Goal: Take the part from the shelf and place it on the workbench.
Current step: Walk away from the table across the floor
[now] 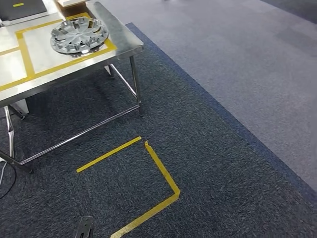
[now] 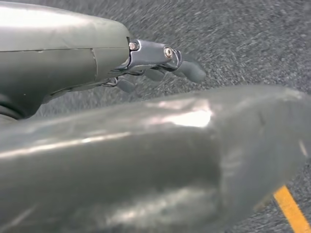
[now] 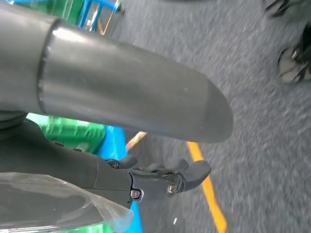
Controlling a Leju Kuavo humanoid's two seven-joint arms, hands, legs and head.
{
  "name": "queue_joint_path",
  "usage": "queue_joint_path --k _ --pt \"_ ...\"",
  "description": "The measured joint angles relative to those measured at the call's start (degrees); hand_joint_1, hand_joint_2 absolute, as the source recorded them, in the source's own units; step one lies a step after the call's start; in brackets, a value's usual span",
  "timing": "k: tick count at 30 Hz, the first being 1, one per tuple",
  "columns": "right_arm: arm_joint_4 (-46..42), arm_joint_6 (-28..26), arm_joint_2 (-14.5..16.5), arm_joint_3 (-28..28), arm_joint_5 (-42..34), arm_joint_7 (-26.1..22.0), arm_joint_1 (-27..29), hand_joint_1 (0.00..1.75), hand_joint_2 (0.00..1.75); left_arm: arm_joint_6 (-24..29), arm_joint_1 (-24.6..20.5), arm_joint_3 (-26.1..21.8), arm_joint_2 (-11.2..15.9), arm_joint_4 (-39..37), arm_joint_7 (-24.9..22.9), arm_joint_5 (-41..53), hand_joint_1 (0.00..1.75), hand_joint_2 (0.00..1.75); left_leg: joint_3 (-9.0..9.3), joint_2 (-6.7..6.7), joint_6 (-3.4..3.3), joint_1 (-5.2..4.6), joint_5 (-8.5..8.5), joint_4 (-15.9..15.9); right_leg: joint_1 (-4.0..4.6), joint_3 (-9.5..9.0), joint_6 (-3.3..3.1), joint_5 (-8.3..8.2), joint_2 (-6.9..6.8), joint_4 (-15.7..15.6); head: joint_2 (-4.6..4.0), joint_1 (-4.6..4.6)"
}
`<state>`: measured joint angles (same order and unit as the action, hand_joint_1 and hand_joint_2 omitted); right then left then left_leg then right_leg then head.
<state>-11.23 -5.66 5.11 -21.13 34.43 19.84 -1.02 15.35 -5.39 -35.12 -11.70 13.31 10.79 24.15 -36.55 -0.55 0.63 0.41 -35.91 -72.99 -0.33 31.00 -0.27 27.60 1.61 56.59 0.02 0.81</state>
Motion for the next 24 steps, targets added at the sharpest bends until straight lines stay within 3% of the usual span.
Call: queue_joint_path --k 1,2,4,6,8,9,11,13,15,16,17,19,21,23,24 --pt "0.0 0.4 0.1 -0.4 -0.5 -0.6 0.1 0.0 0.0 0.0 0.1 0.1 0.2 0.0 0.4 0.1 0.0 0.0 0.29 0.15 -0.1 0.0 1.17 0.6 0.02 0.05 0.0 -0.03 0.87 0.1 0.0 0.0" --pt "0.0 0.8 0.2 -0.9 -0.9 -1.1 0.2 0.0 0.0 0.0 0.1 0.2 0.4 0.0 0.8 0.2 0.0 0.0 1.43 0.52 -0.28 0.0 3.19 3.2 0.03 0.06 0.02 -0.04 1.68 0.3 0.0 0.01" --pt "0.0 1.2 0.3 -1.6 -1.5 -1.5 0.2 0.0 0.0 -0.1 0.1 0.3 0.9 0.0 1.5 0.2 0.0 0.0 4.37 2.93 -0.82 0.14 6.85 10.2 0.07 0.31 0.21 -0.05 3.19 0.6 0.0 0.04" --pt "0.1 1.3 0.6 -2.2 -1.8 -1.4 0.0 0.0 0.0 0.0 0.2 0.3 1.4 0.0 1.9 0.2 0.0 0.0 5.83 4.71 -1.08 0.24 7.64 14.1 0.03 1.05 0.78 -0.25 4.51 1.0 0.0 0.06" --pt "0.1 1.2 0.8 -2.7 -1.9 -1.0 0.1 0.0 0.0 0.4 0.6 0.3 1.7 -0.1 1.7 0.1 0.0 0.0 5.96 3.91 -1.28 0.2 7.48 14.9 -0.13 1.84 1.59 -0.62 5.66 1.0 0.0 0.04" --pt "0.2 1.2 0.9 -2.9 -1.9 -0.7 0.3 0.0 0.0 0.6 0.9 0.2 1.8 -0.1 1.6 0.1 0.0 0.0 6.01 3.27 -1.55 0.26 7.7 15.2 -0.14 2.2 1.93 -0.53 5.24 1.1 0.0 0.05" --pt "0.3 1.2 1.1 -3.1 -1.8 -0.4 0.5 0.0 0.0 0.9 1.5 0.2 1.9 -0.1 1.4 0.0 0.0 0.0 6.06 1.83 -2.13 0.51 8.09 15.7 0.0 3.86 2.49 1.38 2.42 3.8 0.0 0.42" --pt "0.3 1.3 1.3 -3.3 -1.5 -1.2 0.4 0.0 0.0 0.9 2.0 0.2 1.9 -0.1 1.8 -0.2 0.0 0.0 5.91 0.23 -2.39 0.47 8.16 15.8 -0.11 7.13 2.99 5.09 -0.49 10.8 0.0 0.78" --pt "0.3 1.5 1.6 -3.3 -1.2 -2.6 0.4 0.0 0.0 0.7 2.4 0.0 1.9 -0.2 2.3 -0.6 0.0 0.0 5.82 -1.57 -2.39 0.44 8.14 15.8 -0.44 9.53 3.5 6.87 -1.23 16.2 0.0 0.77" --pt "0.3 1.5 1.7 -3.3 -1.1 -3.3 0.4 0.0 0.0 0.7 2.4 -0.1 1.9 -0.2 2.5 -0.7 0.0 0.0 5.82 -2.4 -2.35 0.47 8.11 15.8 -0.63 9.24 3.71 6.22 -1.47 16.0 0.0 0.78" --pt "0.3 1.5 1.8 -3.3 -1.1 -3.9 0.4 0.0 0.0 0.6 2.4 -0.2 1.9 -0.2 2.6 -0.8 0.0 0.0 5.88 -3.15 -2.25 0.52 8.07 15.7 -0.82 7.8 3.86 4.72 -1.87 13.7 0.0 0.77" --pt "0.3 1.4 1.9 -3.5 -1.1 -4.8 0.2 0.0 0.0 0.6 2.2 -0.3 1.9 -0.2 2.7 -0.6 0.0 0.0 6.08 -4.4 -1.7 0.42 7.83 15.6 -0.85 3.32 3.98 1.7 -4.34 6.0 0.0 0.85" --pt "0.3 1.4 2.0 -3.7 -1.4 -5.5 -0.3 0.0 0.0 0.7 2.0 -0.3 1.9 -0.2 2.7 -0.2 0.0 0.0 6.22 -5.47 -0.86 0.1 7.57 15.3 -0.61 0.73 3.26 0.75 -6.06 1.5 0.0 0.83" --pt "0.3 1.3 2.1 -4.0 -1.7 -5.9 -0.4 0.0 0.0 0.7 1.9 -0.3 1.9 -0.2 2.6 0.0 0.0 0.0 6.4 -6.64 -0.18 0.04 7.51 15.3 -0.4 0.85 2.15 0.8 -5.18 1.2 0.0 0.72" --pt "0.3 1.2 2.2 -4.1 -1.9 -6.0 -0.3 0.0 0.0 0.7 1.8 -0.3 1.9 -0.2 2.6 0.0 0.0 0.0 6.53 -6.53 0.19 0.2 7.28 15.1 -0.39 0.96 1.72 0.69 -4.57 1.2 0.0 0.68"
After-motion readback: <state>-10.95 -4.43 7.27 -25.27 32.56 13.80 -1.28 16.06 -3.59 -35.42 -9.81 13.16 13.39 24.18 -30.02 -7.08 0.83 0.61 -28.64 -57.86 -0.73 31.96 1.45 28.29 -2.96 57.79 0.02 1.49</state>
